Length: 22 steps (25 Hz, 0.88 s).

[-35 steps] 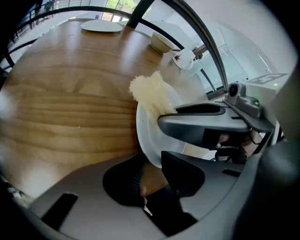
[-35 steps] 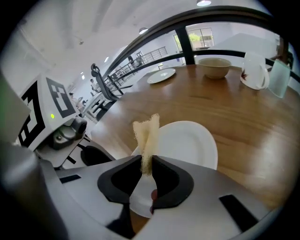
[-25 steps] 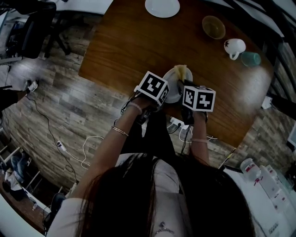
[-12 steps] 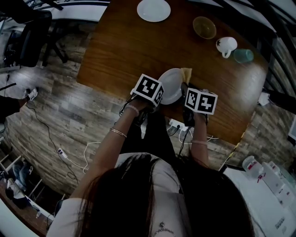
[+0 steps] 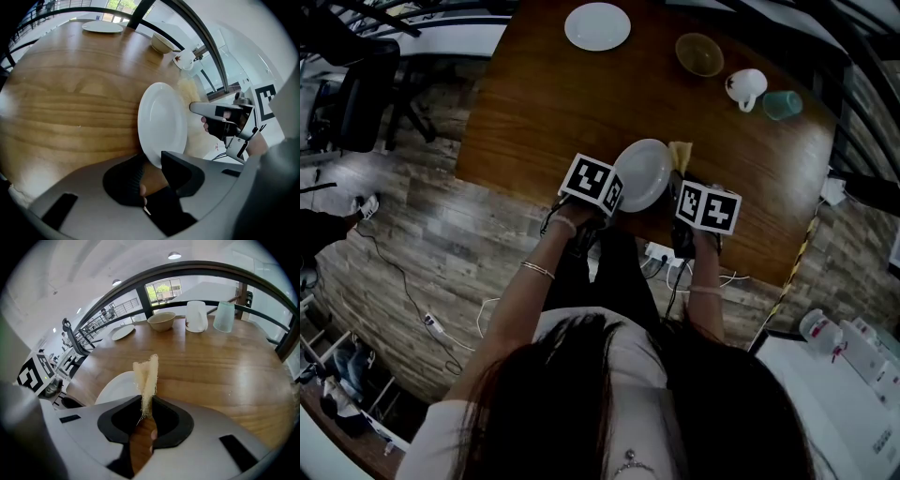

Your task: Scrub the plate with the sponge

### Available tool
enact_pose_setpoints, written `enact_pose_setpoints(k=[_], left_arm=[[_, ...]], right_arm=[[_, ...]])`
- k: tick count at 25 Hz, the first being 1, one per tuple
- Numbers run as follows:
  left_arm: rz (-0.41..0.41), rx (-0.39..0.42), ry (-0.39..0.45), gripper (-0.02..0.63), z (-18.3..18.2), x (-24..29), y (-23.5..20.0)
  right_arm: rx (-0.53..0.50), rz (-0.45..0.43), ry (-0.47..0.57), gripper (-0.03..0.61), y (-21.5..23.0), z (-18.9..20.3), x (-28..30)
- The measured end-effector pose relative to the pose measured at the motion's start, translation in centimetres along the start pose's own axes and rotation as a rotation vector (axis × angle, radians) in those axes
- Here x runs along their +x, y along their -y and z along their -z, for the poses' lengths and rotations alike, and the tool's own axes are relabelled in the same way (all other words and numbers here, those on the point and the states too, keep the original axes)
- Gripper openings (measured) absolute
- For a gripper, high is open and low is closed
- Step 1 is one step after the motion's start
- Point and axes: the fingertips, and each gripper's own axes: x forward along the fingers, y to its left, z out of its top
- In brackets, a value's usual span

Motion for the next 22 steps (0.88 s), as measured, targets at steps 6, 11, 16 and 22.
enact_pose_setpoints(k=[6, 11, 16, 22], left_arm=[[0.003, -0.007, 0.017, 0.124, -0.3, -0.1, -0.1], [0.020, -0.032, 0.041, 0.126, -0.4, -0.5, -0.5], [0.069, -0.076, 0.069, 0.172, -0.5, -0.5, 0.3], [0.034, -0.076, 0.096, 0.201, -0.6, -0.9, 0.1]], right_arm=[[0.026, -0.005, 0.008, 0.084, 0.0, 0.2, -0.5], [0.039, -0.008, 0.015, 0.084, -0.6, 0.6, -0.9], [0.048, -0.014, 0.022, 0.084, -0.7, 1.4, -1.6], [0.049, -0.020, 0.029, 0.084, -1.0, 2.0, -2.3]])
